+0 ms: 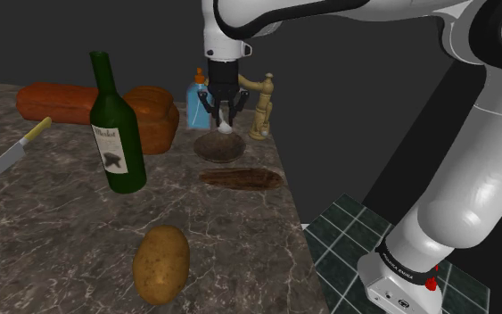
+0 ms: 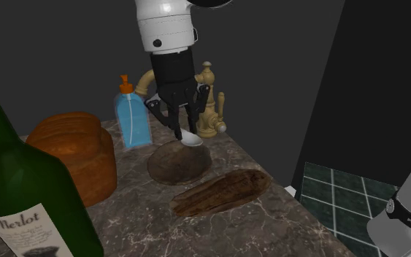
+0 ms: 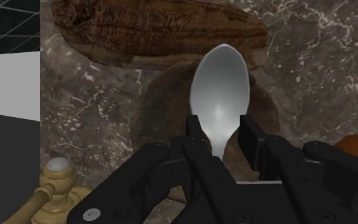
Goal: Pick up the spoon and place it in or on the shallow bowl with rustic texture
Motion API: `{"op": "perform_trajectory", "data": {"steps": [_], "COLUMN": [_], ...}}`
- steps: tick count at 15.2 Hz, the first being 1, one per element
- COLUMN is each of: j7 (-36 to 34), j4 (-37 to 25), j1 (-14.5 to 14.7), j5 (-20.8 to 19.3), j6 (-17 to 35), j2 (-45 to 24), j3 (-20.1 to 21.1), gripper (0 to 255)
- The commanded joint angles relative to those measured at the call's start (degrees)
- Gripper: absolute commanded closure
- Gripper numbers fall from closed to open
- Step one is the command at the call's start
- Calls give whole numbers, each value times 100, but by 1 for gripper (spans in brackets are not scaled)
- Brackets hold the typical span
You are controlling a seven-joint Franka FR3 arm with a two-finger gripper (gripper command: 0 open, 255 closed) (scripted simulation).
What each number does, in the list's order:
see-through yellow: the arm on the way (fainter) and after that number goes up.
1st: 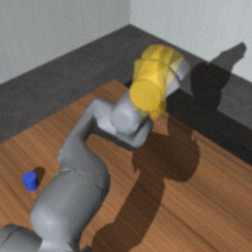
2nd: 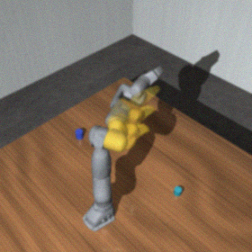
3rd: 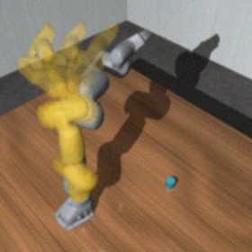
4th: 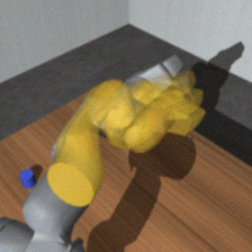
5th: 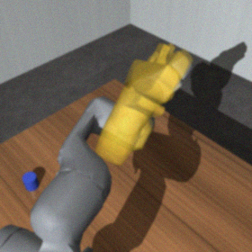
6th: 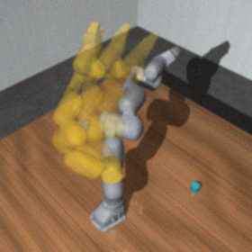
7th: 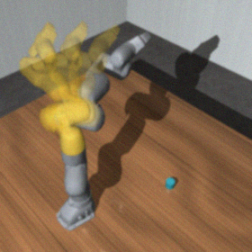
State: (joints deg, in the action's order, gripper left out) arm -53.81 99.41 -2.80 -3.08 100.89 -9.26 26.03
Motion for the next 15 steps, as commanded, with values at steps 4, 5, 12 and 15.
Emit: {"op": "perform_trajectory", "data": {"steps": [4,5,12,15], "j7": [25,19,-29,-55], "j4": [266,323,683,816], "j1": [-18,-17,-4,4], "j5": [-38,-47,-125,-168], "j6": [332,404,902,1110], "j2": [-73,-90,-244,-328], "j3": [-23,-25,-42,-52], "gripper": [255,255,255,255]}}
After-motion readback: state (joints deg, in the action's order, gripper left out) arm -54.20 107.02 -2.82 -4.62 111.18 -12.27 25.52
